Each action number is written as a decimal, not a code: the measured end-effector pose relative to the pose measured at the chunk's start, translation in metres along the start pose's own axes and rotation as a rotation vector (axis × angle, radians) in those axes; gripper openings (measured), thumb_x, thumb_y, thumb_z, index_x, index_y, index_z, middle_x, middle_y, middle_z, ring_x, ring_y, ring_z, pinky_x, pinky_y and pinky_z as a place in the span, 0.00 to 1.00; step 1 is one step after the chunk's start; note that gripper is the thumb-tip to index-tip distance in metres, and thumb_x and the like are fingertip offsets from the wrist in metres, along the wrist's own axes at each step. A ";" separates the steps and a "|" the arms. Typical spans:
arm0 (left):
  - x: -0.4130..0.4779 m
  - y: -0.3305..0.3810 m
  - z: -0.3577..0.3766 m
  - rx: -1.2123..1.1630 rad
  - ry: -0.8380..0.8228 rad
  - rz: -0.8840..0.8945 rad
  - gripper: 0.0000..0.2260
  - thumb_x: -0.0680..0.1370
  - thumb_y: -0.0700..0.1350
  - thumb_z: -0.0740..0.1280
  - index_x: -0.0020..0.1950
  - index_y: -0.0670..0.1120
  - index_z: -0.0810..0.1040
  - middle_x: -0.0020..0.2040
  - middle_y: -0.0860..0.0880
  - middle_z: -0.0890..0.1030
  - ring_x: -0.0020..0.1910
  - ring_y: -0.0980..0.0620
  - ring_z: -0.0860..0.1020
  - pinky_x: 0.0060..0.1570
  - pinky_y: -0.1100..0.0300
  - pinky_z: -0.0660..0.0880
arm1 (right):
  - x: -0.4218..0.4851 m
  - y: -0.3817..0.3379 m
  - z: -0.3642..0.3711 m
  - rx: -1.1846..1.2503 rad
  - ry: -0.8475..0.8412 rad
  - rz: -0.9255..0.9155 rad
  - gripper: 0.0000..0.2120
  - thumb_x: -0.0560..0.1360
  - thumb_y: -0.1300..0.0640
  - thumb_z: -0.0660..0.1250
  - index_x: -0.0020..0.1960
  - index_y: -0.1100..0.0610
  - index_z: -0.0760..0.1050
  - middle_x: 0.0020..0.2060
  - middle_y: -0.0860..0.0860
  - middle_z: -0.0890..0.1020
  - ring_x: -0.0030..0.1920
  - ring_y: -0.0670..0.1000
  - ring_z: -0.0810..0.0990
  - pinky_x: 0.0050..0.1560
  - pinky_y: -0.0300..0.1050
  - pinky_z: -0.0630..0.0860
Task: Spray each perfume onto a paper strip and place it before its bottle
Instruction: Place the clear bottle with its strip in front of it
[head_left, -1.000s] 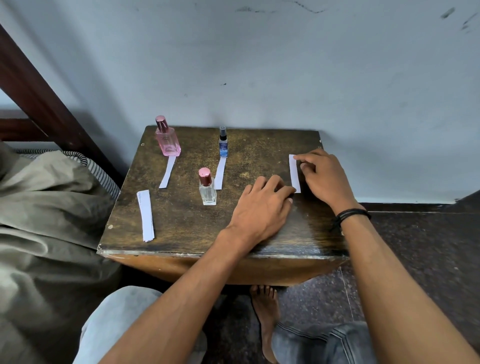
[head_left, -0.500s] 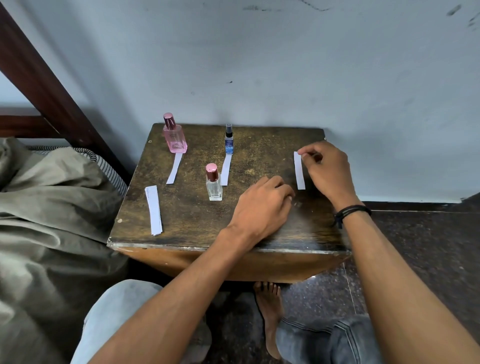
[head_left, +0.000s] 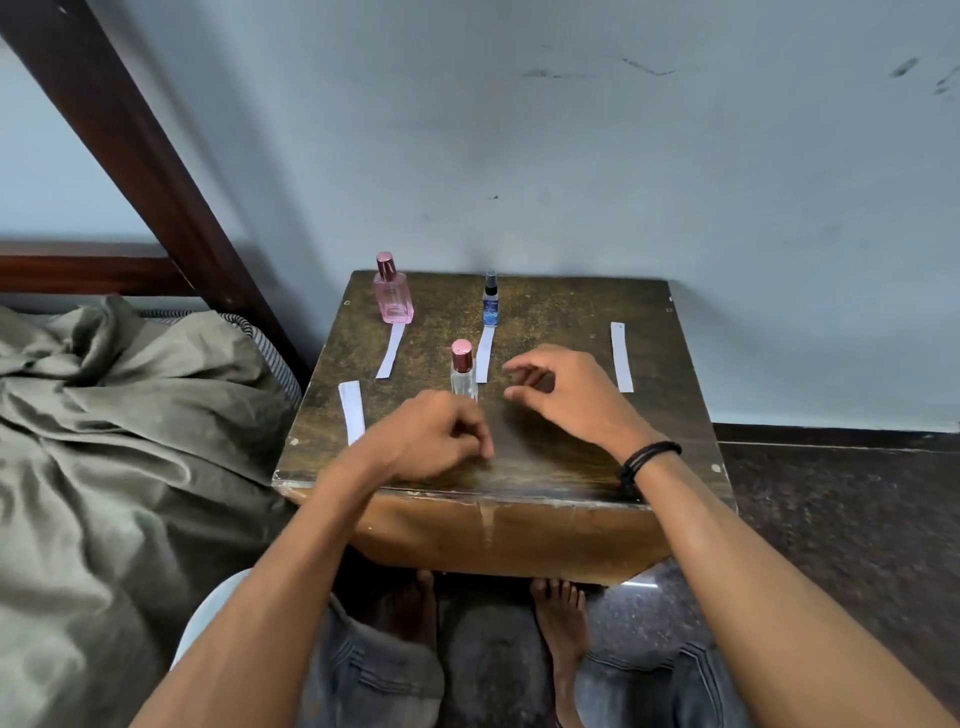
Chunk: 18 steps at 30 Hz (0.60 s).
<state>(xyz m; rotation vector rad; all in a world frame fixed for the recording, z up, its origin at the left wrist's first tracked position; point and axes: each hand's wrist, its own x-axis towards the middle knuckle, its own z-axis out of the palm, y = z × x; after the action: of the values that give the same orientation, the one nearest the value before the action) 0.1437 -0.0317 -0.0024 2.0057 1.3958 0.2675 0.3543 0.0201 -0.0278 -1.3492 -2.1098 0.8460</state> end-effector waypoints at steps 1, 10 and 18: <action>-0.003 -0.005 -0.008 -0.024 -0.009 -0.022 0.12 0.74 0.39 0.70 0.39 0.56 0.85 0.42 0.56 0.85 0.42 0.59 0.80 0.48 0.60 0.75 | 0.000 -0.003 0.003 0.004 -0.016 0.001 0.15 0.75 0.54 0.75 0.62 0.51 0.82 0.49 0.43 0.82 0.48 0.38 0.80 0.50 0.29 0.74; -0.010 -0.042 -0.042 -0.385 0.254 -0.235 0.08 0.72 0.33 0.74 0.43 0.47 0.86 0.42 0.44 0.86 0.40 0.51 0.81 0.49 0.58 0.78 | 0.004 -0.015 0.022 0.111 -0.003 0.029 0.25 0.71 0.48 0.79 0.65 0.52 0.80 0.50 0.47 0.81 0.46 0.44 0.82 0.51 0.41 0.80; 0.006 -0.032 -0.030 -0.472 0.283 -0.221 0.11 0.69 0.33 0.78 0.48 0.45 0.85 0.42 0.48 0.87 0.45 0.50 0.85 0.53 0.58 0.79 | 0.005 -0.023 0.029 0.065 0.012 -0.029 0.15 0.74 0.50 0.76 0.58 0.54 0.80 0.50 0.46 0.80 0.47 0.46 0.81 0.52 0.44 0.79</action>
<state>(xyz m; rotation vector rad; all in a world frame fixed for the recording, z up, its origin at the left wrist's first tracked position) 0.1069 -0.0080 -0.0009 1.4545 1.5385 0.7297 0.3184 0.0111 -0.0308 -1.2845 -2.0698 0.8852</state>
